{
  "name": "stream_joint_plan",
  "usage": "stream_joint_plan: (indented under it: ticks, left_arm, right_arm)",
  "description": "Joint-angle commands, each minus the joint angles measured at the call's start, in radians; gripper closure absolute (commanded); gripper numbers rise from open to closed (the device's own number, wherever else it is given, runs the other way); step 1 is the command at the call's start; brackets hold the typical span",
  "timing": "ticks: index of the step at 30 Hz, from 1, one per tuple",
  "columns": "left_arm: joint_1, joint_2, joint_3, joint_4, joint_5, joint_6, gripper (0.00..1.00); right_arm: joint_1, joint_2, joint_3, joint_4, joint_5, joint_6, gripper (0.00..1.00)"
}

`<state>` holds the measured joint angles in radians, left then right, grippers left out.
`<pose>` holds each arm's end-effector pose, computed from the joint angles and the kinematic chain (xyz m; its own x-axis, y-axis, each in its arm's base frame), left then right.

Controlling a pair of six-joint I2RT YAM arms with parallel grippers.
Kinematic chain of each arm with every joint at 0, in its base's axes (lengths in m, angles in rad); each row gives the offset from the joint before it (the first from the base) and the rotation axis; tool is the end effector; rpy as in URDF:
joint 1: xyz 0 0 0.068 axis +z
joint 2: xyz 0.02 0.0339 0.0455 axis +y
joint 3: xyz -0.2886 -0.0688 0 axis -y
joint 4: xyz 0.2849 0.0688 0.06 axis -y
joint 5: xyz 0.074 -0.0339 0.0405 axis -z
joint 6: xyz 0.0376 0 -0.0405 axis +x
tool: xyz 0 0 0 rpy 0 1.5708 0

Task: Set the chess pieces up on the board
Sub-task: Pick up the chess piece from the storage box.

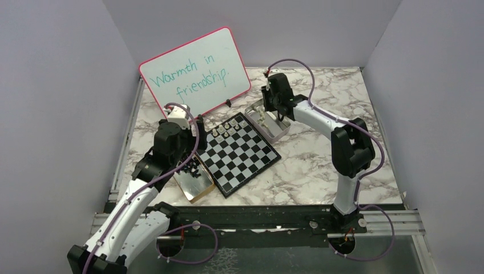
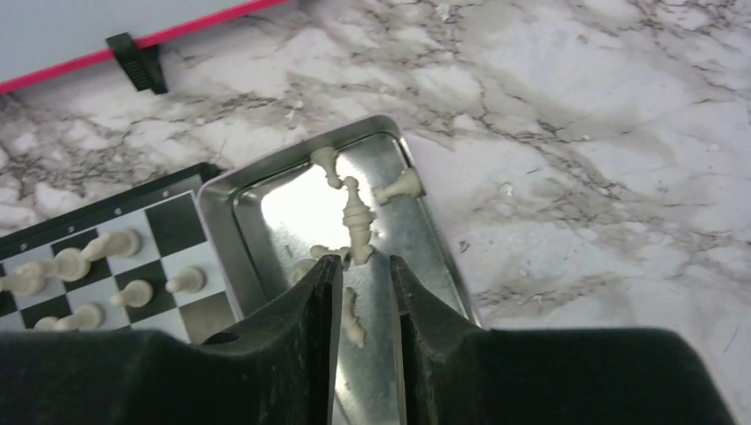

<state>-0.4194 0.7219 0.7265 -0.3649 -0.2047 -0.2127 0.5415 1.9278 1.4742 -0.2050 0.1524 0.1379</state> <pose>0.1782 -0.0711 0.3265 -0.3622 -0.0648 -0.9298 0.1519 0.9801 -0.1275 0.4238 0.2483 0.2450 -0.5754 -0.1875 -0.7961 -0.3306 0.9436 0.0167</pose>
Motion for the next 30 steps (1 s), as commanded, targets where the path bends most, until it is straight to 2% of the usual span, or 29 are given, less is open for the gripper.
stream_joint_plan:
  ticks: [1,15,30]
  left_arm:
    - [-0.002,0.063,0.047,-0.028,0.059,0.006,0.01]
    - [-0.001,0.081,0.028,-0.029,0.034,0.011,0.01]
    - [-0.001,0.043,0.012,-0.021,0.019,0.016,0.01]
  right_arm:
    - [-0.032,0.049,0.006,0.062,-0.048,-0.039,0.7]
    - [-0.043,0.219,0.143,0.054,-0.102,-0.077,0.68]
    - [-0.043,0.285,0.166,0.024,-0.106,-0.058,0.67]
